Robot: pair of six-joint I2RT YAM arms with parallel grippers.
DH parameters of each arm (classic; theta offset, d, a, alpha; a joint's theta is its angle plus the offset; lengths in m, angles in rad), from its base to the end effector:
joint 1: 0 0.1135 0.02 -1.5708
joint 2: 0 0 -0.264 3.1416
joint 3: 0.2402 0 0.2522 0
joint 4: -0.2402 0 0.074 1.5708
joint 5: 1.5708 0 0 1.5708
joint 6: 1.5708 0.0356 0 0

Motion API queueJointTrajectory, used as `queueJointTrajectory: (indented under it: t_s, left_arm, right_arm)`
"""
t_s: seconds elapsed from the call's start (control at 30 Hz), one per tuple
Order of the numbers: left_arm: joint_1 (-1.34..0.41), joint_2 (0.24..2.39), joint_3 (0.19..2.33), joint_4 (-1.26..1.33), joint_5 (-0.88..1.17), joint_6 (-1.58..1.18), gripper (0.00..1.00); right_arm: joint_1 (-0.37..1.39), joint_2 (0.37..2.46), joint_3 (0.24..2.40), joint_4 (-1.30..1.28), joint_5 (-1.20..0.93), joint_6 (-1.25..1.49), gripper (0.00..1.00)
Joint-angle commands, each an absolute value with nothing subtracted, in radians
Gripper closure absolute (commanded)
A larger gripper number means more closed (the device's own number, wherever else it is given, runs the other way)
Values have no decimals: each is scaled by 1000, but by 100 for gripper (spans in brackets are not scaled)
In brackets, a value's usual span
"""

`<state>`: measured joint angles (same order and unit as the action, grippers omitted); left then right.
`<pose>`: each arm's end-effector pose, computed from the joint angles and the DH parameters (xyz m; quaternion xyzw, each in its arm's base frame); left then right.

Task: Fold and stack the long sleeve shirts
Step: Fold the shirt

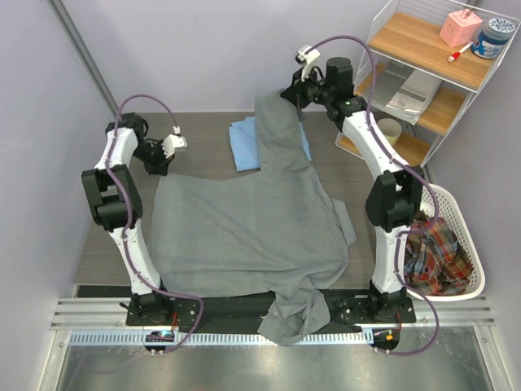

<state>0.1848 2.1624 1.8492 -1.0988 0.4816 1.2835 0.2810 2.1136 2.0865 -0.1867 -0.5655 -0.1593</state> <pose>0.4311 0.0638 0.2100 0.5216 0.8158 -0.1249 0.2165 0.4795 0.1582 0.3708 -0.3341 0.6913 0.2535 0.5884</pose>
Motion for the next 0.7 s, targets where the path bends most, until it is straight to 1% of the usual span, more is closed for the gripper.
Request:
queueJointTrajectory:
  t_s: [0.0, 0.03, 0.13, 0.37, 0.57, 0.67]
  left_arm:
    - [189, 1982, 1757, -1061, 537, 1334, 100]
    - [187, 1968, 1725, -1074, 537, 1365, 100]
    - [192, 1918, 1663, -1086, 529, 1414, 100]
    - [196, 1792, 1514, -1089, 535, 1508, 100]
    - [199, 1743, 1442, -1062, 549, 1496, 100]
    - [198, 1787, 1456, -983, 529, 1375, 100]
  right_arm:
    - [279, 1895, 1958, -149, -604, -204, 99]
    - [279, 1869, 1901, -152, -604, -209, 99]
    - [279, 1790, 1818, -175, -600, -230, 99]
    - [278, 1597, 1658, -244, -594, -275, 99]
    - [278, 1483, 1517, -275, -551, -313, 99]
    - [278, 1502, 1497, -270, -500, -322, 99]
